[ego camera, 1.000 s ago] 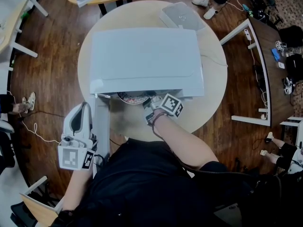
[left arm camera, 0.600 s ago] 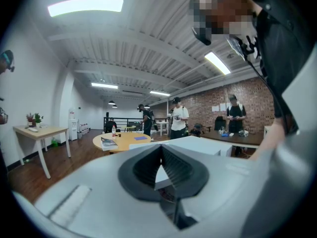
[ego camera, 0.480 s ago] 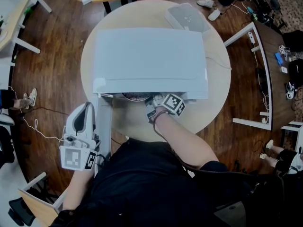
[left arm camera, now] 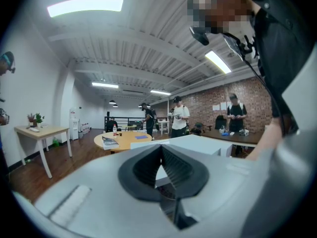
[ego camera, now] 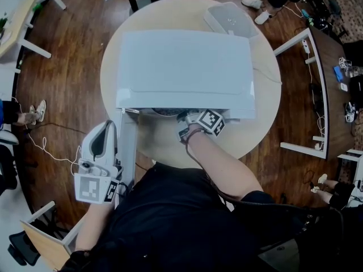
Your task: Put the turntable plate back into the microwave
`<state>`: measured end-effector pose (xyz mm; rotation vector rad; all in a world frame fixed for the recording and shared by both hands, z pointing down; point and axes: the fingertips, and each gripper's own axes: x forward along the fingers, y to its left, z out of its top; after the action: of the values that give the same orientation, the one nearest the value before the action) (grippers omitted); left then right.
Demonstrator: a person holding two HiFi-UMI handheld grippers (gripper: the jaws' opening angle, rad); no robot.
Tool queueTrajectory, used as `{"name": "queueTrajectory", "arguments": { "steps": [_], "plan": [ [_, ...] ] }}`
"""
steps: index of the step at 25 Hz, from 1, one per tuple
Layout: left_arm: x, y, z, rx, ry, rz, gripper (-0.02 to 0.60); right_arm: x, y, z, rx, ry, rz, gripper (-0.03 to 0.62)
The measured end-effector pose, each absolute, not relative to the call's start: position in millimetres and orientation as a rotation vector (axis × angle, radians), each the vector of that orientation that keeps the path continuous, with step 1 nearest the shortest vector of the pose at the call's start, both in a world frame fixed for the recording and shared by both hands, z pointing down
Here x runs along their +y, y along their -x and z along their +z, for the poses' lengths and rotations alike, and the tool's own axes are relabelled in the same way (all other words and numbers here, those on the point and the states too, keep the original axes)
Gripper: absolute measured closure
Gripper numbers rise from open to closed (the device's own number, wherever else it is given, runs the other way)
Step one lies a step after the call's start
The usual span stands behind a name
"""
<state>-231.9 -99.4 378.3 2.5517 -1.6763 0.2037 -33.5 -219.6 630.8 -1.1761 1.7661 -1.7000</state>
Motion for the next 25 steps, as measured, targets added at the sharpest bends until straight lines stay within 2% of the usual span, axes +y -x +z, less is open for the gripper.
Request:
{"name": "queueTrajectory", "arguments": {
  "steps": [25],
  "plan": [
    [-97.3, 237.4, 380.5, -1.684, -2.541, 0.205, 0.577, -234.3, 36.4, 638.7, 1.722, 1.228, -1.662, 0.560]
  ]
}}
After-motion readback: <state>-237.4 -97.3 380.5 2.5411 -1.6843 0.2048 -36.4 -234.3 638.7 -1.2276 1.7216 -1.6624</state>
